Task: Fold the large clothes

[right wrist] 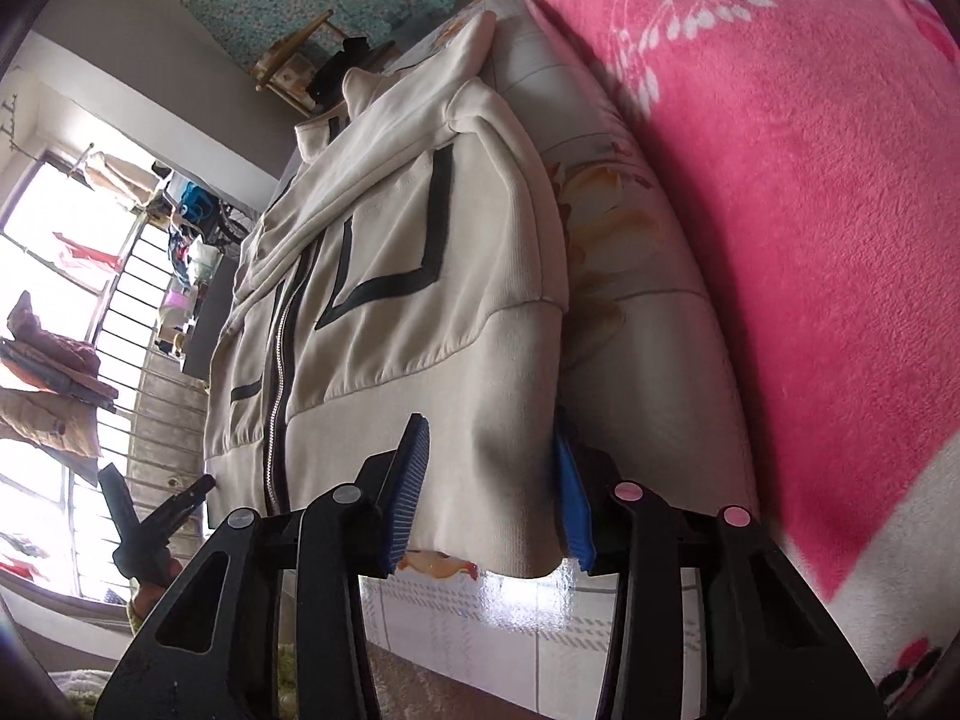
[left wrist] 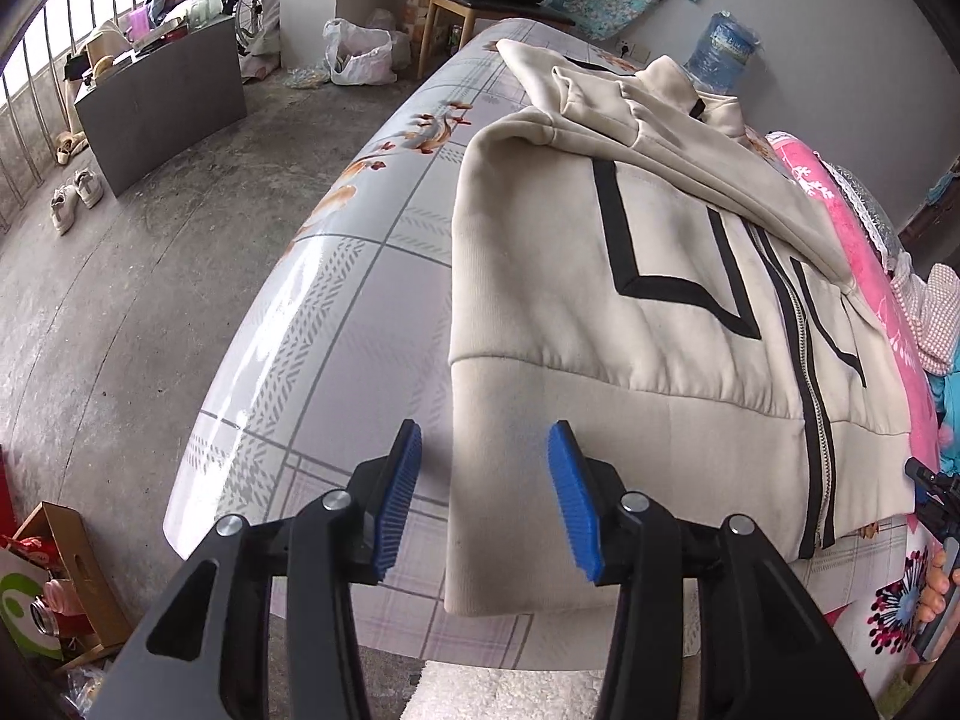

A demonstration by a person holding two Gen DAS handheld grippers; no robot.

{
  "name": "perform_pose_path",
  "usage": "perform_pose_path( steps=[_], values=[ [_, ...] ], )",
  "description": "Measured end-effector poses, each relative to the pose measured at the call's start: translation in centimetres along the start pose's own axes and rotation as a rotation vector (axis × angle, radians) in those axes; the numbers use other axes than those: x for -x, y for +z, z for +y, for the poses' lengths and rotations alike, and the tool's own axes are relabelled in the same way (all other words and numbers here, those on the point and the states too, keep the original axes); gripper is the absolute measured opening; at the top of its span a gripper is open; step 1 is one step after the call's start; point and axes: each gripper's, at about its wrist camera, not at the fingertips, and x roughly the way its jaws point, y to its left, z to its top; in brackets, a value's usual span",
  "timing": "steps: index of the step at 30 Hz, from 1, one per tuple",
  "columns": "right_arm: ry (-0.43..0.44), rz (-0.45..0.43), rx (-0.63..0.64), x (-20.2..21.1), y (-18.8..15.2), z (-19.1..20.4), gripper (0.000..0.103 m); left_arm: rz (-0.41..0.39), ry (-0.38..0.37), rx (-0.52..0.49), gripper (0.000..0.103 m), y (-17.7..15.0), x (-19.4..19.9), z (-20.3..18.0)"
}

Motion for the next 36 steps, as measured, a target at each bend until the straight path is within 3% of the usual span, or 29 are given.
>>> perform_pose_path(
  steps=[1, 2, 3, 6, 11, 15, 20, 24, 27, 30, 31, 34, 36],
  values=[
    [-0.003, -0.008, -0.003, 0.0, 0.0, -0.1, 0.021, -0.007, 0.004, 0.009, 0.038, 0.0, 0.0, 0.1],
    [-0.016, -0.014, -0.005, -0.2, 0.1, -0.1, 0.010, -0.012, 0.006, 0.019, 0.027, 0.0, 0.0, 0.1],
    [-0.020, -0.017, -0.007, -0.2, 0.1, -0.2, 0.009, -0.012, -0.001, 0.023, 0.018, -0.1, -0.1, 0.2],
    [-0.022, -0.043, 0.008, 0.5, 0.0, 0.3, 0.003, -0.034, 0.016, -0.020, 0.005, -0.1, 0.5, -0.3],
    [-0.016, -0.135, 0.081, 4.2, -0.7, 2.4, 0.002, -0.128, 0.021, -0.108, 0.004, -0.2, 4.4, -1.1],
    [0.004, -0.158, 0.104, 6.5, -2.2, 3.3, 0.002, -0.144, 0.027, -0.138, 0.004, -0.7, 7.0, -0.9],
    [0.028, -0.114, 0.075, 8.1, -6.3, 2.7, 0.002, -0.089, 0.028, -0.141, 0.005, -3.3, 8.8, 1.0],
    [0.005, -0.029, 0.029, 6.7, -9.9, 0.9, 0.003, -0.009, 0.056, -0.118, 0.005, -6.1, 7.2, 2.5],
    [-0.072, 0.024, 0.023, 5.1, -10.8, 0.0, 0.012, 0.047, 0.087, -0.111, 0.008, -7.2, 5.3, 3.1],
    [-0.176, -0.002, 0.062, 6.3, -10.2, 0.1, 0.025, 0.050, 0.140, -0.097, 0.008, -6.9, 5.6, 4.2],
    [-0.212, -0.026, 0.075, 7.1, -9.7, 0.3, 0.035, 0.039, 0.140, -0.083, 0.008, -6.7, 6.2, 4.8],
    [-0.305, -0.105, 0.130, 9.5, -8.3, 1.6, 0.036, -0.022, 0.148, -0.059, 0.008, -5.6, 8.3, 5.9],
    [-0.285, -0.136, 0.166, 9.7, -7.4, 3.2, 0.041, -0.068, 0.140, -0.086, 0.008, -4.7, 9.2, 5.2]
  ],
)
